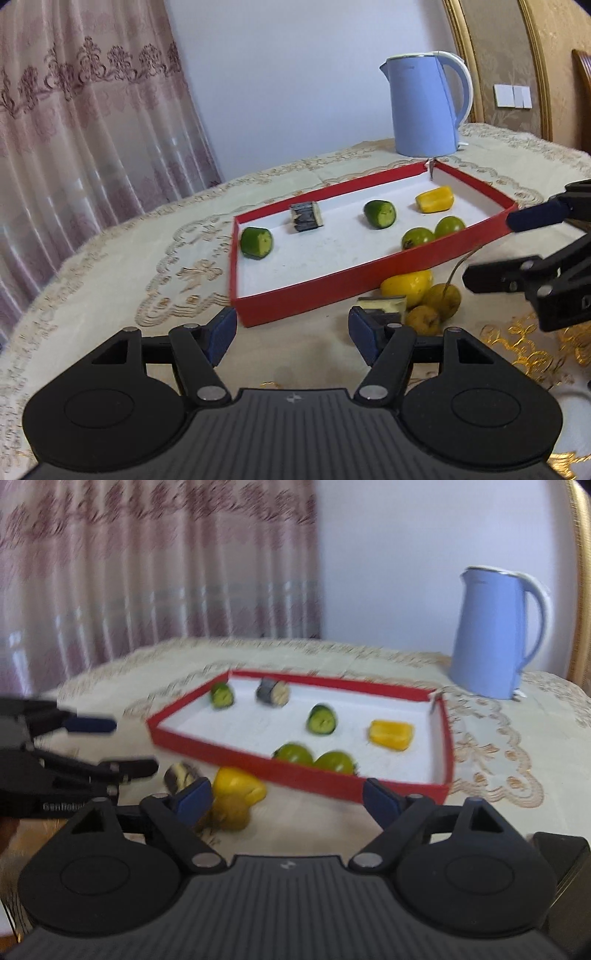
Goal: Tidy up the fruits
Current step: 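Close the right gripper on the small brown round fruit beside the tray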
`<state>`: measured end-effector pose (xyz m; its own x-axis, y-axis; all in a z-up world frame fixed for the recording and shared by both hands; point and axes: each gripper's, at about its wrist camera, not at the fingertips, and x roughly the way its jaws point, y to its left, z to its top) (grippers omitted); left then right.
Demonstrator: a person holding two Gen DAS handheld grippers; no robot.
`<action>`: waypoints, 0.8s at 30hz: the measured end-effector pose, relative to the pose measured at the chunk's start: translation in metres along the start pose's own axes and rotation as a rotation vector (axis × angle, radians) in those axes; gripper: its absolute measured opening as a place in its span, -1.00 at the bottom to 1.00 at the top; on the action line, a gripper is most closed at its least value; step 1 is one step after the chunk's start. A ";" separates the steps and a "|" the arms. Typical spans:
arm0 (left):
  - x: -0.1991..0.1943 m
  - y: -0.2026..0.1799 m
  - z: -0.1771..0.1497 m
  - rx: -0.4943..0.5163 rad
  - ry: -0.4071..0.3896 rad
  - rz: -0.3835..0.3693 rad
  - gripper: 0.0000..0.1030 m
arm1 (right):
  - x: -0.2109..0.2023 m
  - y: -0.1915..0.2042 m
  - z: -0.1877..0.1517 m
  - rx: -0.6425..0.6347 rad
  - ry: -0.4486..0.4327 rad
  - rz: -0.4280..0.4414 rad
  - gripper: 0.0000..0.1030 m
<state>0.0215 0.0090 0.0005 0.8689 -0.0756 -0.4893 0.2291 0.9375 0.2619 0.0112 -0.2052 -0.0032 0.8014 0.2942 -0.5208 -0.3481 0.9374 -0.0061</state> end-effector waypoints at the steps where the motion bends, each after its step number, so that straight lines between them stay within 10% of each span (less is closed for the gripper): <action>1: -0.001 0.002 -0.001 -0.002 -0.001 0.005 0.29 | 0.002 0.002 0.000 -0.008 0.013 0.011 0.41; 17: -0.008 0.003 -0.009 -0.028 0.018 -0.036 0.29 | 0.036 0.030 -0.002 -0.155 0.118 0.093 -0.52; 24: -0.016 -0.018 -0.006 0.042 -0.011 -0.123 0.29 | 0.025 0.026 -0.004 -0.141 0.098 0.050 -0.51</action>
<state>0.0009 -0.0049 -0.0018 0.8376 -0.1929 -0.5111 0.3522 0.9059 0.2353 0.0196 -0.1744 -0.0200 0.7327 0.3138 -0.6039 -0.4564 0.8848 -0.0940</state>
